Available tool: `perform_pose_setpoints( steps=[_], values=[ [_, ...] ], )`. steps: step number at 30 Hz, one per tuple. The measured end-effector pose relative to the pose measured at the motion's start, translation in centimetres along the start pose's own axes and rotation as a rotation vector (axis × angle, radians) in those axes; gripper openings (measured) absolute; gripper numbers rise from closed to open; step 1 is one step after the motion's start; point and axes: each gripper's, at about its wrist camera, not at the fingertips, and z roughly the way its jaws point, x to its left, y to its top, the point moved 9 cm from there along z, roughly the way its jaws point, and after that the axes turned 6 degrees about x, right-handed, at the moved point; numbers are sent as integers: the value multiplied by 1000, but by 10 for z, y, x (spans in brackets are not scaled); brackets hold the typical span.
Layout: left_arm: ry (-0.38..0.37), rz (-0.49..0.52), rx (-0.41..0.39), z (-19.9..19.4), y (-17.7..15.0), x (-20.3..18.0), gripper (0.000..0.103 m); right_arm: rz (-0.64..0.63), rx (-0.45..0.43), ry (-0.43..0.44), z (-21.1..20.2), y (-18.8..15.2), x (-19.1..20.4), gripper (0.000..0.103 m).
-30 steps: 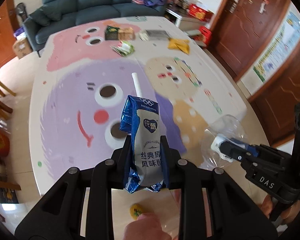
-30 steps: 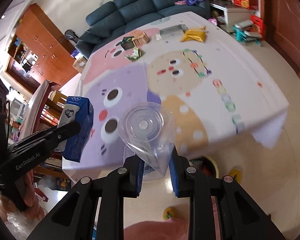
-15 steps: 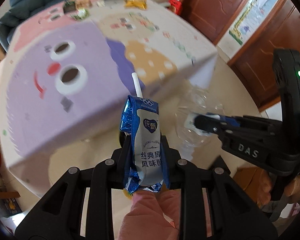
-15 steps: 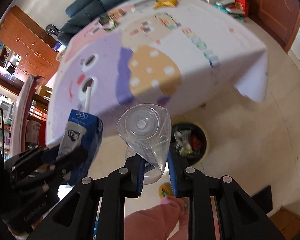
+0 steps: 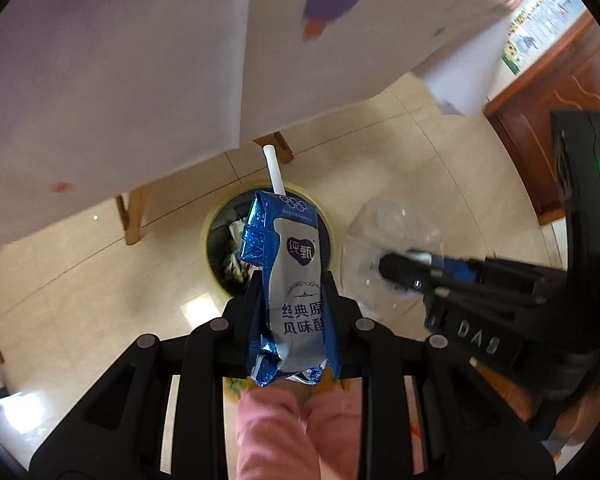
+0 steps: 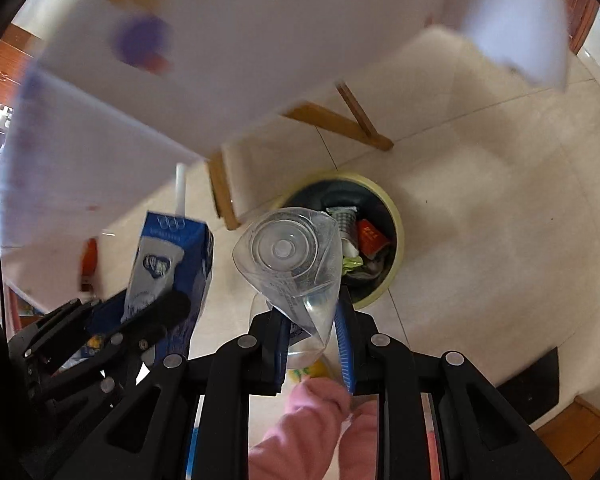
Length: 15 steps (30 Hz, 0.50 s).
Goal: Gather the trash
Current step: 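Carry the milk carton and plastic cup over the bin and open both tools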
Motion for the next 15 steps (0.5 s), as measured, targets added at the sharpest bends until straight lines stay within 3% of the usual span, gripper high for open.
perform_pose_setpoints(
  steps=[9, 11, 15],
  values=[
    [73, 20, -26, 110, 9, 24, 23, -16, -17, 5, 106, 29, -37, 23],
    [91, 40, -35, 126, 9, 27, 26, -8, -4, 10, 126, 29, -44, 36],
    [141, 61, -43, 160, 8, 38, 42, -8, 15, -10, 160, 30, -57, 45]
  ],
)
